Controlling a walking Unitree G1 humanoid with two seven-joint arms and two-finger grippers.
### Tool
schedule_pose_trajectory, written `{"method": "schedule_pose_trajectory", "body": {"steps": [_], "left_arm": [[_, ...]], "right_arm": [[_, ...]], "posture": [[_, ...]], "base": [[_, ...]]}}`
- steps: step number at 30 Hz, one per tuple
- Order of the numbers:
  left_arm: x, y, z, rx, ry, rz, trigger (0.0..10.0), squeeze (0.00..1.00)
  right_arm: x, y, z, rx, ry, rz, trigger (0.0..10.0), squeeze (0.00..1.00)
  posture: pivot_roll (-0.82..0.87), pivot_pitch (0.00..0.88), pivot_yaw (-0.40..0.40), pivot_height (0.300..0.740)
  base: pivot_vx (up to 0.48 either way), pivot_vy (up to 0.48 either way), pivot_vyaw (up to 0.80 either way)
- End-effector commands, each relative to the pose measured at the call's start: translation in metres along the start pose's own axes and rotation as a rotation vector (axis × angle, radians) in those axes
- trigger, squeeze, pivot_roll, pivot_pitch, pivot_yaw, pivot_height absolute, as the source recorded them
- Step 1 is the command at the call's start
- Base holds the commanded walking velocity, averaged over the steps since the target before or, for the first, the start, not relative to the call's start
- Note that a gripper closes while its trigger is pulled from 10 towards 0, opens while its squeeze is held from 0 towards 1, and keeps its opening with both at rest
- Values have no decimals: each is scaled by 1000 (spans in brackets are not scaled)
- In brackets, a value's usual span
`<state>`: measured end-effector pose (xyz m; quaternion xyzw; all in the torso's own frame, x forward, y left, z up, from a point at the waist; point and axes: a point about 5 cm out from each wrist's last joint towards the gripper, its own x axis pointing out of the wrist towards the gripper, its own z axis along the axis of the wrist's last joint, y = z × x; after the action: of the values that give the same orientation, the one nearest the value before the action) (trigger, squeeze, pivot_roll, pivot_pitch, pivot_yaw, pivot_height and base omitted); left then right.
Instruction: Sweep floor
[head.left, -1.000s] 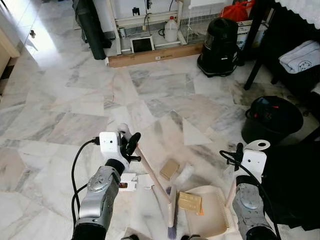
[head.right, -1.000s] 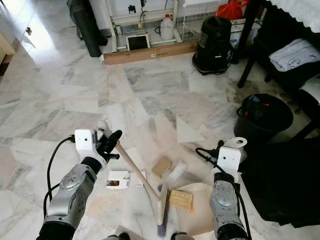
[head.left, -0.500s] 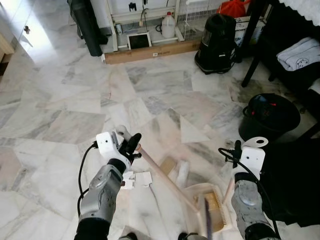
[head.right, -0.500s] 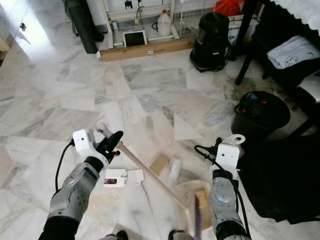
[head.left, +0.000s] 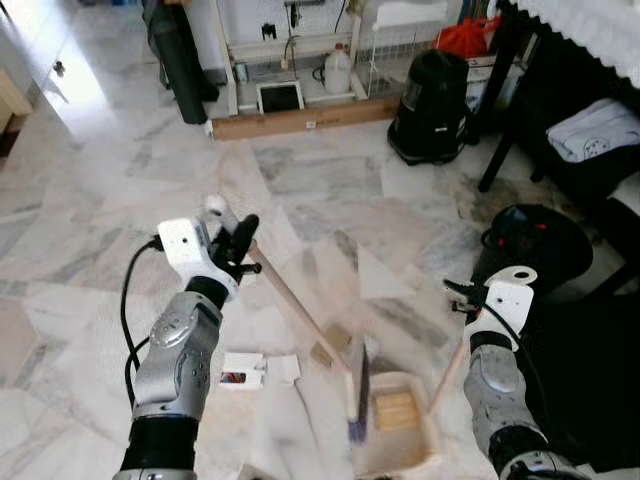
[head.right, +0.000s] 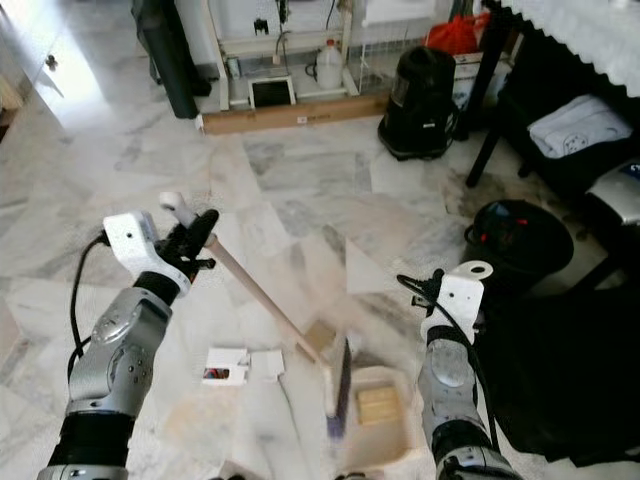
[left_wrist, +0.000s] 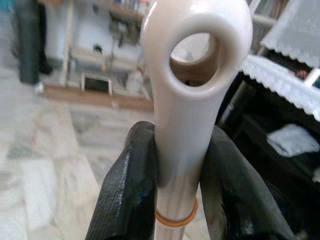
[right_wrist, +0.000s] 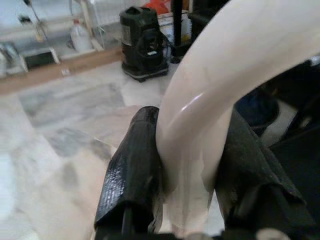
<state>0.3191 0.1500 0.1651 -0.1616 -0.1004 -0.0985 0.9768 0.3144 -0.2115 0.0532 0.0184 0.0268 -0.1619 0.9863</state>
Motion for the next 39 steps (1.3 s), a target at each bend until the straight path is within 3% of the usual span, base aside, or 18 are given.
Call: {"method": "schedule_pose_trajectory", "body": {"steps": [1,10,12,15,21,25,33,39], "left_arm": [[-1,-5,6,32,-47,-9,10000,0],[-1,-7,-6,76,-32,19,10000,0],[2,-3,-4,135,-46,33,10000,0],[3,-2,-4,148,-48,36,10000,0],[6,16,-7,321,-30,46,10000,0],[11,23,-6,344,-42,77,10000,0],[9,24,-15,359,-48,113,10000,0],[-1,31,-21,384,-38,133,10000,0]], "right_arm": [[4,1,7,32,-24,4,10000,0],[9,-17,31,71,-157,-38,10000,0],[7,-22,38,83,-208,-53,10000,0],[7,-22,40,84,-214,-55,10000,0],[12,-16,68,116,-322,-40,10000,0],[15,-10,85,122,-372,4,10000,0],[11,-6,92,114,-383,40,10000,0],[-1,-5,82,94,-350,59,10000,0]], "posture": [[-41,0,6,740],[-87,0,30,740],[-93,0,40,740],[-93,0,42,740],[-116,0,57,740],[-128,0,59,740],[-136,0,64,740],[-143,0,79,740]], "base": [[0,0,0],[0,0,0],[0,0,0],[0,0,0],[0,0,0],[0,0,0],[0,0,0],[0,0,0]]}}
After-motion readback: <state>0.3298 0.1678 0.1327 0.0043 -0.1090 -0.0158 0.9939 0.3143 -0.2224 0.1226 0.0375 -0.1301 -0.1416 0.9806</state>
